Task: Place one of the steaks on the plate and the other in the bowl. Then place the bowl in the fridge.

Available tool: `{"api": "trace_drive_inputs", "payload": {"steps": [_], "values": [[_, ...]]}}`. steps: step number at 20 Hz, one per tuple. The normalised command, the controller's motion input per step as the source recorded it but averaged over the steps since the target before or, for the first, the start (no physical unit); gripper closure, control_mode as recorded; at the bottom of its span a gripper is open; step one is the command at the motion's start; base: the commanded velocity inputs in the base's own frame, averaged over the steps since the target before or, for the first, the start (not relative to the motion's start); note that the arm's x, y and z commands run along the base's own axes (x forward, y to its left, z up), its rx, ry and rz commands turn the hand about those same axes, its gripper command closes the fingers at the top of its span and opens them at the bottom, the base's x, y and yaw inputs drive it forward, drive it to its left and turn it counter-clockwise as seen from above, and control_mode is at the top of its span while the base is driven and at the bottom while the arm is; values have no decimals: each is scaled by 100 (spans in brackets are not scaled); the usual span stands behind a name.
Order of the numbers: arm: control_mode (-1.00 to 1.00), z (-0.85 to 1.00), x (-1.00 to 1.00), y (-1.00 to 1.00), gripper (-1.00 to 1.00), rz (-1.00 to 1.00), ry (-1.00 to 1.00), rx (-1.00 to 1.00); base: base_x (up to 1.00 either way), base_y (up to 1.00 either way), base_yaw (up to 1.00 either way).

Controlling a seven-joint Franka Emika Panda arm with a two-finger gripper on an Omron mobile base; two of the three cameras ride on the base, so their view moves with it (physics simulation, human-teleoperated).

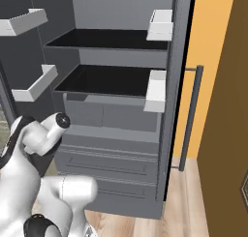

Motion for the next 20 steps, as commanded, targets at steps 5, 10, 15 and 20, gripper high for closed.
{"api": "trace_drive_inputs", "payload": {"steps": [5,10,15,20], "values": [[-100,31,-39,-98,-100,36,-37,-57,0,0,0],[-100,43,-24,-66,-100,44,-19,-87,0,0,0],[-100,34,0,-61,-100,44,9,-87,0,0,0],[-100,50,-15,-57,-100,65,1,-33,0,0,0]]}}
